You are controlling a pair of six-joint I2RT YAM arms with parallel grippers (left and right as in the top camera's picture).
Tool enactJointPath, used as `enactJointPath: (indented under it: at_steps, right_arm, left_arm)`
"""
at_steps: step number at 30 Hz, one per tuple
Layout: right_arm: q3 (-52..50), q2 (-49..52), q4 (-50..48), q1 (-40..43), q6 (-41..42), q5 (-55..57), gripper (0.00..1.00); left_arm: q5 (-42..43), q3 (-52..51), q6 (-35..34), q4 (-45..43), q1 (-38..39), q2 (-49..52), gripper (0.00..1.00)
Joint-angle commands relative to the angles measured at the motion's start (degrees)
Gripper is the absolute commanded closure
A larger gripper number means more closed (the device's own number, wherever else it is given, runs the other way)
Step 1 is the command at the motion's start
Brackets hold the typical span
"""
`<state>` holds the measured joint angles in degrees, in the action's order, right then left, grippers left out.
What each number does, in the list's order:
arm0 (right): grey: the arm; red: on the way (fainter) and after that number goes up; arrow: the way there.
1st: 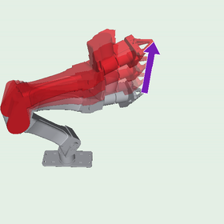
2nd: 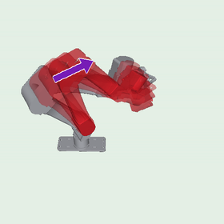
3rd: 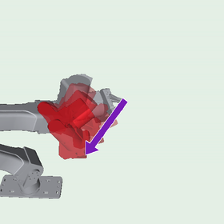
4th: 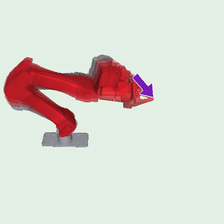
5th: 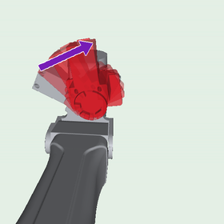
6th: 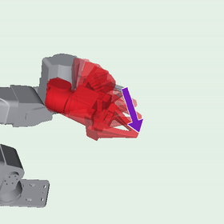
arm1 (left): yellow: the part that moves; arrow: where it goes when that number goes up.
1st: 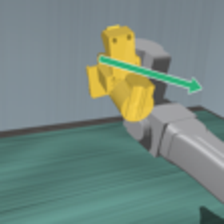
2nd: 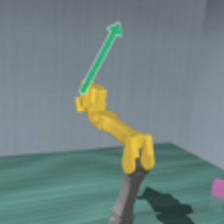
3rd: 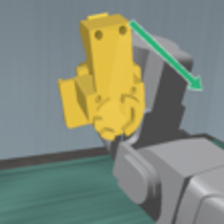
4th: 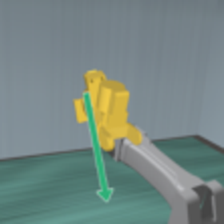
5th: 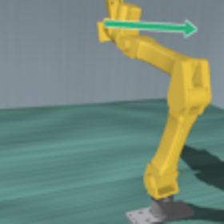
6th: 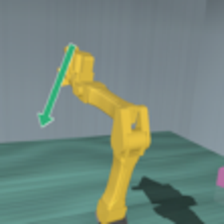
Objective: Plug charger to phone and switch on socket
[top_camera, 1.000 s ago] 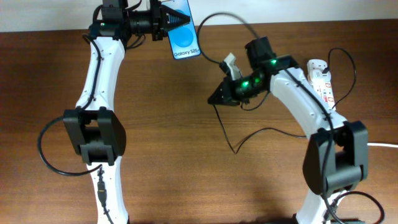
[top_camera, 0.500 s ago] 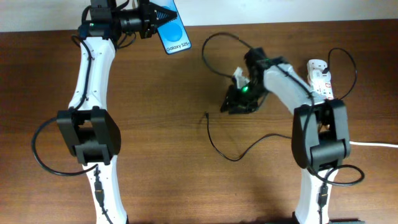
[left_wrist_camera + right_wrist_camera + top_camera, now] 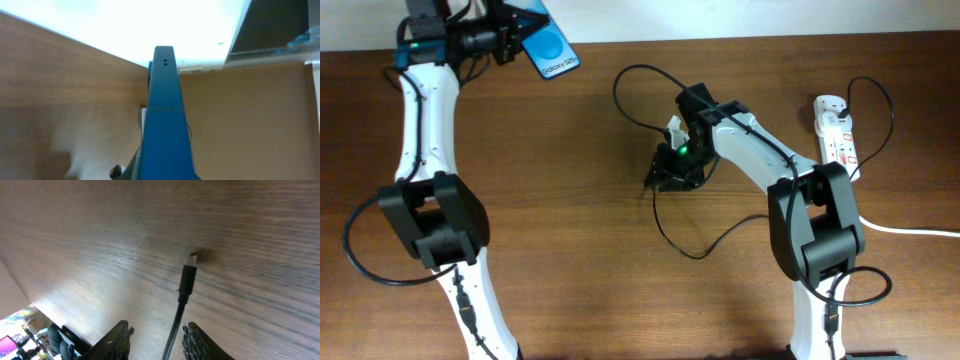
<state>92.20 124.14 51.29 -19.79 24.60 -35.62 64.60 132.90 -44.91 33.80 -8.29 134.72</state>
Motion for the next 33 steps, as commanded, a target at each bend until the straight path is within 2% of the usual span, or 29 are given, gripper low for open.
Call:
enactJointPath:
  at_steps: [1,5,8,14,16,22,26,29,31,33]
  right_arm:
    - [-1.3,0.1,-0.3,0.4,1.5,-0.3,0.62]
    - [-5.4,0.1,-5.3,0.4,4.3,-2.1,0.63]
    - [-6.2,0.1,-6.6,0.3,5.2,-2.9,0.69]
    - [-6.6,0.1,-9.0,0.3,8.5,-2.8,0.71]
    - [-6.6,0.1,-9.3,0.3,8.5,-2.8,0.74]
    - [-6.9,0.9,-9.8,0.3,8.5,-2.8,0.75]
    - [-6.9,1.9,-9.8,0.3,8.5,-3.7,0.83]
    - [-6.9,1.9,-10.0,0.6,8.4,-5.8,0.96]
    - [-6.6,1.8,-10.3,1.4,5.2,-10.6,0.96]
    - [-5.8,0.9,-11.9,2.7,-3.7,-21.3,0.96]
  left_arm:
    - [1.2,0.3,-0.1,1.9,-2.0,0.3,1.0]
    - [3.1,0.3,4.4,2.8,-1.9,0.3,1.0]
    - [3.1,0.3,6.0,4.7,-1.9,0.3,1.0]
    - [3.1,0.3,6.2,5.8,-1.8,0.3,1.0]
    - [3.2,0.3,6.2,6.0,-1.8,0.3,1.0]
    - [3.5,0.3,6.2,6.0,-1.8,0.3,1.0]
    - [3.5,0.3,6.2,6.0,-1.8,0.3,1.0]
    - [3.5,0.3,6.2,6.0,-1.8,0.3,1.0]
    - [3.7,0.3,6.2,6.0,-1.8,0.3,1.0]
    - [5.9,0.3,7.4,5.9,-1.8,0.3,1.0]
